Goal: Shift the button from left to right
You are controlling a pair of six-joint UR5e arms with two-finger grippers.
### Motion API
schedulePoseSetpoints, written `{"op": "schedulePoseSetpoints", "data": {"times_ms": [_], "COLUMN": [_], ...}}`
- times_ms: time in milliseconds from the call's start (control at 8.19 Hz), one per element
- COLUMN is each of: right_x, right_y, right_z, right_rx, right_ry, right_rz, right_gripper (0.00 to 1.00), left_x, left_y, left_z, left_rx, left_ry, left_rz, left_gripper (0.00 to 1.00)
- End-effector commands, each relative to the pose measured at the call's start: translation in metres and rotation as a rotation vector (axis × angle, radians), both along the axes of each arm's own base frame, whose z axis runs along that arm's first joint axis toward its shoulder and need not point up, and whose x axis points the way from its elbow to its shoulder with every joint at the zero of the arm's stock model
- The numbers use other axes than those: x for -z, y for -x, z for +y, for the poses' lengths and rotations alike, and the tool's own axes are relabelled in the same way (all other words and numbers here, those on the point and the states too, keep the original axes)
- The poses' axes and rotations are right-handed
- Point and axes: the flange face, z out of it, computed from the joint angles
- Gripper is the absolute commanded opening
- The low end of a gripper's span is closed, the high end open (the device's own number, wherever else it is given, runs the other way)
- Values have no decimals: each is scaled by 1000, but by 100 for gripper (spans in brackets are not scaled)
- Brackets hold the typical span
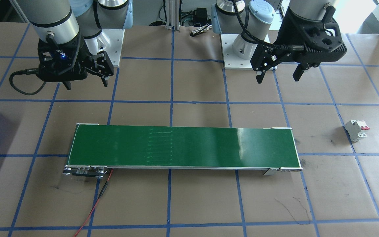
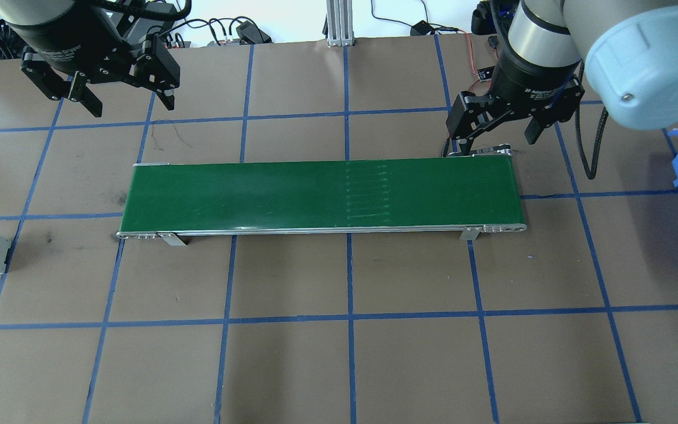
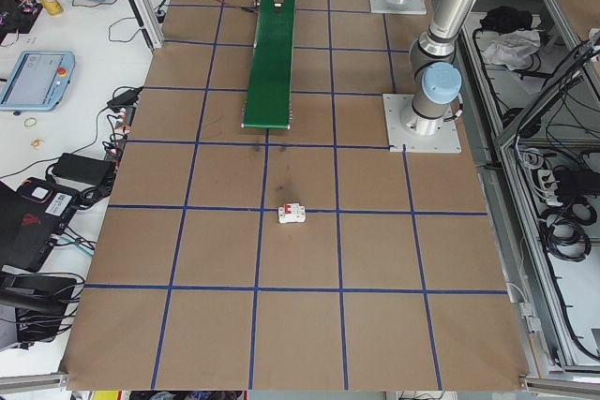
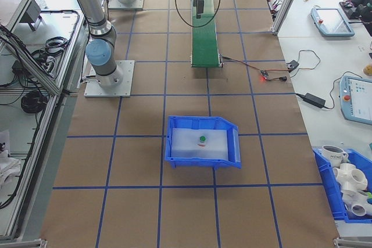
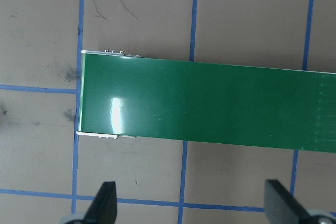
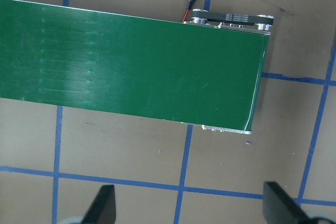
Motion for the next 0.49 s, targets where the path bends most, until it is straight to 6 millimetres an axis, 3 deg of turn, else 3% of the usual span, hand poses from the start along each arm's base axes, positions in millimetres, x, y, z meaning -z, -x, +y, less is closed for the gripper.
{"op": "schedulePoseSetpoints", "data": {"times_ms": [0,366], "right_x": [0,0], "right_y": [-2,-1], "right_z": [-1,-1], "right_rx": [6,-8], "right_ry": [0,0], "right_rz": [3,11], "right_gripper": [100,100], "left_x": [0,0], "left_y": [0,0], "left_z": [0,0], "left_rx": [0,0], "left_ry": [-1,-1], "left_rz": [0,0], "left_gripper": [100,100]}}
